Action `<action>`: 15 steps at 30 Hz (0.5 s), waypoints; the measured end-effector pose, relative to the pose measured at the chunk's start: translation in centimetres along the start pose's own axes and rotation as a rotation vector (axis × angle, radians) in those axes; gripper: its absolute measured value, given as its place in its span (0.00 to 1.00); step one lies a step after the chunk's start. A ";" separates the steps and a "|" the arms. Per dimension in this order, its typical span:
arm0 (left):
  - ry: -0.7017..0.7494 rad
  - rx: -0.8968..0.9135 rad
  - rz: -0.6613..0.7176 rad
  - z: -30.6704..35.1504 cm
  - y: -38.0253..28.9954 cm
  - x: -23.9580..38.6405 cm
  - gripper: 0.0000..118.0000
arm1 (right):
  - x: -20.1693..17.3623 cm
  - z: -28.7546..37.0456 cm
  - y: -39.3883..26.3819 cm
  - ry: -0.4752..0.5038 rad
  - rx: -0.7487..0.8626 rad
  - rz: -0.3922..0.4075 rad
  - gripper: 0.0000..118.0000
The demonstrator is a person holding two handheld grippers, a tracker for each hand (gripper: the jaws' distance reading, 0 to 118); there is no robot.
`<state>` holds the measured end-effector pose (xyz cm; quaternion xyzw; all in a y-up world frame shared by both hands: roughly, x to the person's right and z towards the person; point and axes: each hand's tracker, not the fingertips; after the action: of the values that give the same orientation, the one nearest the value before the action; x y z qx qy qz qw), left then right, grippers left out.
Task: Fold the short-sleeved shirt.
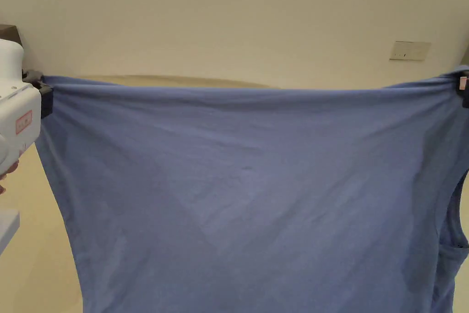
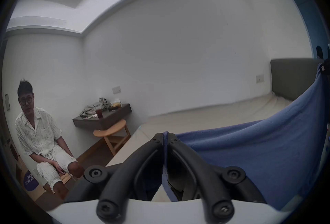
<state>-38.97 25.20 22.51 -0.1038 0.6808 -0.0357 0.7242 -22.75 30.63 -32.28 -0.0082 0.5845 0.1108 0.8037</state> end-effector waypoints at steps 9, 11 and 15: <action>0.032 0.188 0.056 7.1 8.1 -2.9 0.01 | 0.5 9.6 7.2 -0.056 0.226 0.016 0.00; 0.028 0.224 0.068 8.0 9.8 -3.3 0.01 | 0.8 10.8 8.4 -0.072 0.259 0.020 0.00; 0.037 0.274 0.068 8.4 13.7 -3.5 0.01 | 2.0 10.9 10.7 -0.094 0.298 0.042 0.00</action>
<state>-32.08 40.12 23.67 0.0200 0.6858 -0.1056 0.7198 -13.91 42.94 -29.50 0.1286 0.5563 0.0400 0.8200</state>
